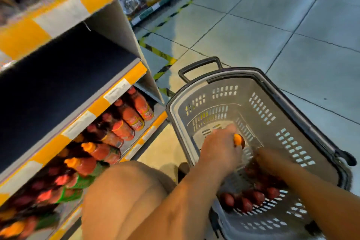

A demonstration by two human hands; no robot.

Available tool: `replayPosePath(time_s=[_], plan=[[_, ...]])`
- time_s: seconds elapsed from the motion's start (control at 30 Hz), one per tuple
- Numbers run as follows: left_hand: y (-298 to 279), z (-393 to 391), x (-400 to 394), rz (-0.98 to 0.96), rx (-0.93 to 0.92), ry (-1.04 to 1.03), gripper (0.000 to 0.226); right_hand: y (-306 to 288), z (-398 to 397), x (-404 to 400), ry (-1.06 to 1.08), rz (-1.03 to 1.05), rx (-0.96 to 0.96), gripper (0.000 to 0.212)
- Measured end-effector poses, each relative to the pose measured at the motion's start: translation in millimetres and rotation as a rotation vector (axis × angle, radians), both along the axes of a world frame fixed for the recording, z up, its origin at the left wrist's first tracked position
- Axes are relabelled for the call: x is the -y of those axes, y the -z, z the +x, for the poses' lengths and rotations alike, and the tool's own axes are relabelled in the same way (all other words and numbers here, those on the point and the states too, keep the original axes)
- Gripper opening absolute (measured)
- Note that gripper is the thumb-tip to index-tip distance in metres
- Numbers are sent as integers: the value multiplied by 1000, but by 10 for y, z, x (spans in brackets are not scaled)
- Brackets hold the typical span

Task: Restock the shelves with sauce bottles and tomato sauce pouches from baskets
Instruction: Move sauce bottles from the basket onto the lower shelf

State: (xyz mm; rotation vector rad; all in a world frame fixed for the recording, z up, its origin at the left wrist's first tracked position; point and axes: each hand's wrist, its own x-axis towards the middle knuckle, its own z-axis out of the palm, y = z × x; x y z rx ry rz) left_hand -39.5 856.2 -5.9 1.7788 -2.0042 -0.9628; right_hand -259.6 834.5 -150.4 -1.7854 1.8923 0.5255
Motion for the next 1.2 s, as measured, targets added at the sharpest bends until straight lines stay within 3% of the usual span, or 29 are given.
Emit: replayPosePath(time_s=[0.1,0.17,0.4,0.6,0.9,1.2], plan=[[-214,138,-60,-20,-123,-115,15,46,-30,-23,14,9,30,40],[-337,226,-105,-49,-180,-171,15,-29,5,-4,47,-34,71,34],[-824,715,-501,-322,-454,-299,19,-1397,633,-326,263,-500,523,7],[-1196,1304,-1078,-503,-602,-439,23,-2096,1103,-710,478,-775,851,25],[-1497,2428,-2140,-660,-493,-728,27,-2902,1814,-1096,417,-746,1168,30],[-1440,3467,-3296,-814,-410,-1149,28,-3203,2967,-1397,93,-554,1385,36]])
